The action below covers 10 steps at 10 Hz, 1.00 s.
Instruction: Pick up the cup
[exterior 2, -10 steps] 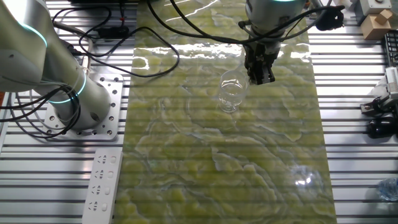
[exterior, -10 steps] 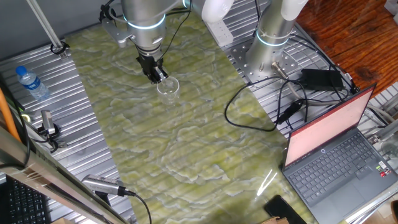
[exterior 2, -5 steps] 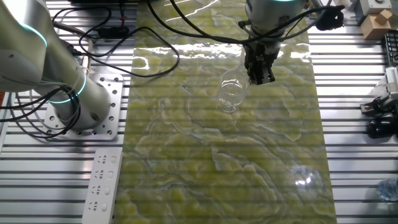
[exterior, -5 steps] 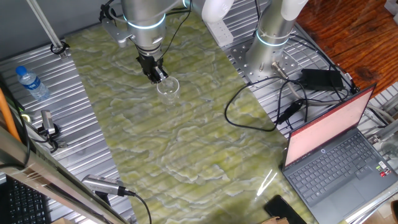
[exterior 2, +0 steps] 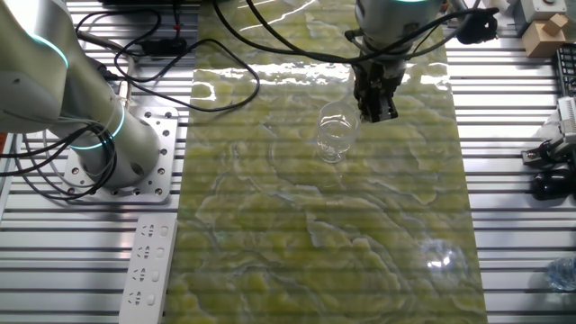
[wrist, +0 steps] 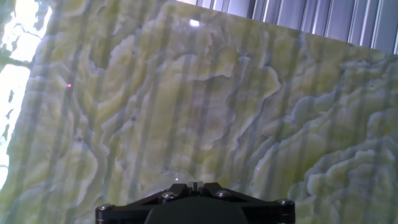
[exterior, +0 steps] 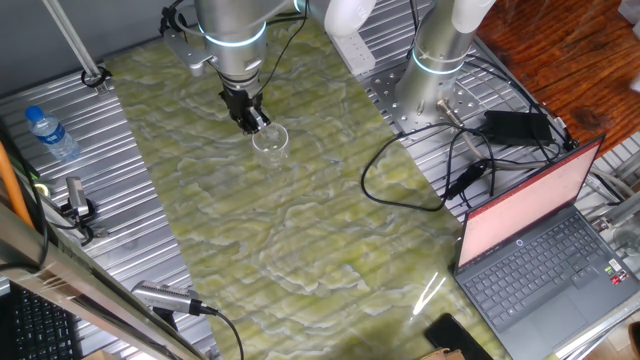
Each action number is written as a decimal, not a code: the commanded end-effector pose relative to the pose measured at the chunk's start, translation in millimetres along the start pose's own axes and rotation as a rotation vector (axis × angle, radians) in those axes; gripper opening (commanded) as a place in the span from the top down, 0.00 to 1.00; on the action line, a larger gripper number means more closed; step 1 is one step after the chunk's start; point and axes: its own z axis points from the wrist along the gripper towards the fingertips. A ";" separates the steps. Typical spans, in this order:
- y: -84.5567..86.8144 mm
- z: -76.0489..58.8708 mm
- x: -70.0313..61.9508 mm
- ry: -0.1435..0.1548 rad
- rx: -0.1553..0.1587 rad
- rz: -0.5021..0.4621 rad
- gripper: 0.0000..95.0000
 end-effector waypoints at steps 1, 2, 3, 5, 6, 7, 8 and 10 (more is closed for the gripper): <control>0.0 0.0 -0.2 0.000 0.000 0.000 1.00; 0.0 0.0 -0.2 0.000 0.000 0.000 1.00; 0.0 0.0 -0.2 0.000 0.000 0.000 1.00; 0.0 0.0 -0.2 0.000 0.000 0.000 1.00; 0.0 0.0 -0.2 0.000 0.000 0.000 1.00; 16.8 -20.0 -45.9 0.033 0.024 0.015 1.00; 15.6 -20.5 -45.4 0.032 0.031 0.023 1.00; 11.0 -21.4 -43.7 0.031 0.033 0.039 1.00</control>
